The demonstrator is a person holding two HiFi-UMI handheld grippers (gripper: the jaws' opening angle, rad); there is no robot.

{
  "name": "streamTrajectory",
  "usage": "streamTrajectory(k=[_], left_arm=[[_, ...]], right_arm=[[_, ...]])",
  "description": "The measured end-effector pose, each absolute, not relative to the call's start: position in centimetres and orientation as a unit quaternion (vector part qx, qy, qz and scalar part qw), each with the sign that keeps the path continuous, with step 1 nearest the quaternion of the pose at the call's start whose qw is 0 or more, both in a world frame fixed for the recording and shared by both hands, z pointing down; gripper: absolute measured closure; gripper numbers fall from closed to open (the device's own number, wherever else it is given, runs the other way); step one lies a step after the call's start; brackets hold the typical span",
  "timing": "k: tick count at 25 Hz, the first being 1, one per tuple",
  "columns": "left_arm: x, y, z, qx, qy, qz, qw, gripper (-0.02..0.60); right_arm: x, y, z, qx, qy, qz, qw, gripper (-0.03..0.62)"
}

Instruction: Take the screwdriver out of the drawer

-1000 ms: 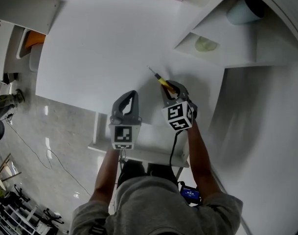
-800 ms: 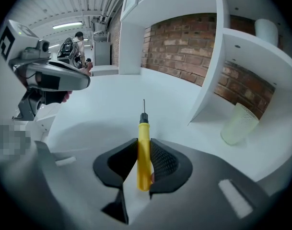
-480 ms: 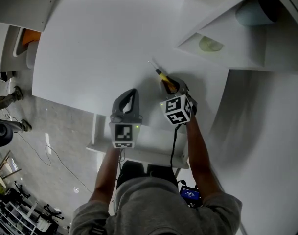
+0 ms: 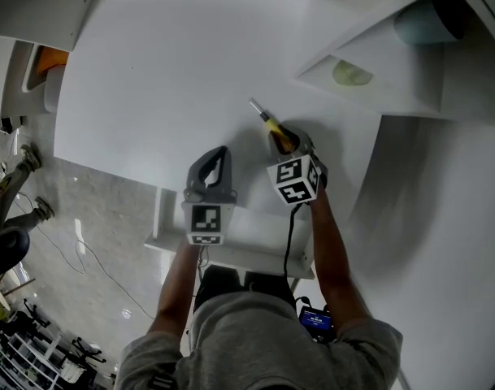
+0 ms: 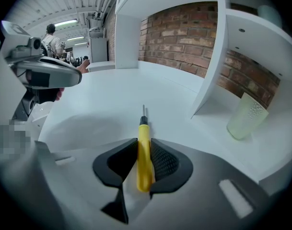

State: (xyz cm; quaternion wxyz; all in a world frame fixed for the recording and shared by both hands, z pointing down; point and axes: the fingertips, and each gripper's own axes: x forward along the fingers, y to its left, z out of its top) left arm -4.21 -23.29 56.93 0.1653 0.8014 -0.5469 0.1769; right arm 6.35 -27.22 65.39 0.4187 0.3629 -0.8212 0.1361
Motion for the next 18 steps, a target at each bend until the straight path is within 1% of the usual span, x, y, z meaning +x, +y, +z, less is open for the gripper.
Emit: streamTrajectory(k=[3, 7, 11, 13, 18], left_arm=[[-4.2, -23.1, 56.6, 0.803, -0.545, 0.177, 0.162, 0.569], [-4.4, -22.7, 55.8, 0.805, -0.544, 0.176, 0.157, 0.569], [-4.9, -22.4, 54.8, 0.807, -0.545, 0.172, 0.149, 0.569], [-5.0, -22.2, 54.1, 0.809, -0.545, 0.169, 0.143, 0.569], [-5.2, -21.4, 52.1, 0.815, -0.541, 0.162, 0.131, 0.569]], right_arm=[[6.5, -27.4, 65.0, 0.374, -0.819, 0.134, 0.414, 0.493], [6.2, -27.5, 63.8, 0.382, -0.825, 0.134, 0.394, 0.417], [5.9, -27.4, 62.2, 0.394, -0.830, 0.133, 0.371, 0.327], [5.8, -27.3, 61.4, 0.399, -0.832, 0.129, 0.364, 0.316], [5.6, -26.5, 58.7, 0.415, -0.831, 0.116, 0.352, 0.318]])
